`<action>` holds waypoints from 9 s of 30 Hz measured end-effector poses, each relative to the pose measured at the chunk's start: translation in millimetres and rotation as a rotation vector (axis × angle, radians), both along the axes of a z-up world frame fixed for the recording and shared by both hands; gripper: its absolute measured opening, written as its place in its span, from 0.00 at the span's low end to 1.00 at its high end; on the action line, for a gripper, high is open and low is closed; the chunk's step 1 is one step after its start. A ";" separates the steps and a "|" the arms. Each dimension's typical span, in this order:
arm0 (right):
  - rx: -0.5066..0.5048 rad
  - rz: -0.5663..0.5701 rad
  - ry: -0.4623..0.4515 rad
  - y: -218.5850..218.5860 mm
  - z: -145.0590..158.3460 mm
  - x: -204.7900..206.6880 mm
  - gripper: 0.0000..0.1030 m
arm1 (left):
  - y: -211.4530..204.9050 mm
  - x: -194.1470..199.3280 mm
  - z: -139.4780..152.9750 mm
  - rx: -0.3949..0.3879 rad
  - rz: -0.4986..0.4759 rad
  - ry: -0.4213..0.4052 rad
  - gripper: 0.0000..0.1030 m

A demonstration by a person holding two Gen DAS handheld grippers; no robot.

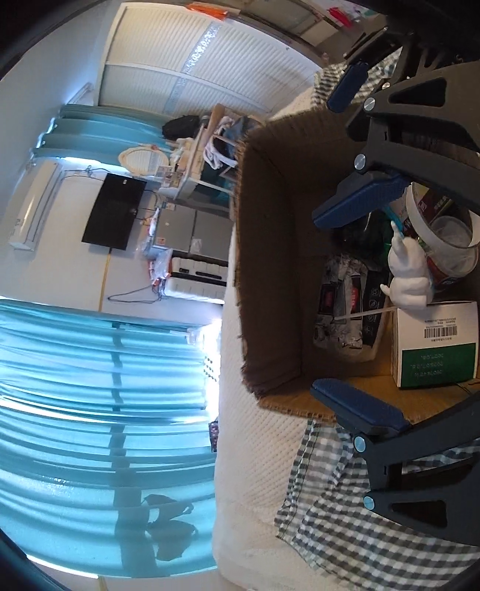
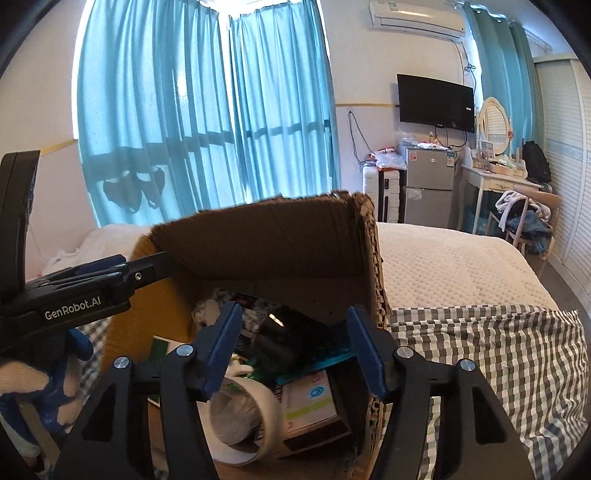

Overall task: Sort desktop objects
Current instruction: 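Open both grippers to drop the plush toy and black object into the box, then withdraw both grippers and lower them toward the items beside the box, then grasp the white plastic bottle with the left gripper while the right gripper grasps the blue tissue packet, then lift the bottle and tissue packet and carry them over the box, then open both grippers to drop the bottle and tissue packet into the box, then withdraw both grippers and lower them toward the lace cloth and tube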

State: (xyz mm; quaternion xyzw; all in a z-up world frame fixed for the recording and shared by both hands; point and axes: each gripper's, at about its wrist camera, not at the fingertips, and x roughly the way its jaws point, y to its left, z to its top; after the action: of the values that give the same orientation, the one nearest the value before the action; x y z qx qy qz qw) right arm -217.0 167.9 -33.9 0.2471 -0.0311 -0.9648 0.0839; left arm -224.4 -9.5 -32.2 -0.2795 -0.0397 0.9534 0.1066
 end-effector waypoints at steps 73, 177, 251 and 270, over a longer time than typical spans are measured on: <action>-0.011 0.214 -0.257 -92.4 -107.5 129.5 0.89 | -62.4 115.2 -123.1 -0.083 0.092 -0.317 0.74; 0.072 0.091 0.299 -74.0 65.3 224.4 0.52 | -26.7 211.4 81.5 -0.097 -0.015 0.381 0.32; 0.034 0.002 0.085 -15.2 32.4 32.6 0.77 | 8.0 34.1 31.7 -0.120 0.055 0.196 1.00; 0.002 0.014 0.212 -22.3 83.5 162.3 0.90 | -35.2 153.8 98.0 -0.088 0.086 0.299 1.00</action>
State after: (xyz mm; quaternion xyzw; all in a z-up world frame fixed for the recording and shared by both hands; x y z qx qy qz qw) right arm -54.7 145.6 49.6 0.1439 -0.0197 -0.9850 0.0931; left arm -70.5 -44.7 65.9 -0.1370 0.0066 0.9888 0.0581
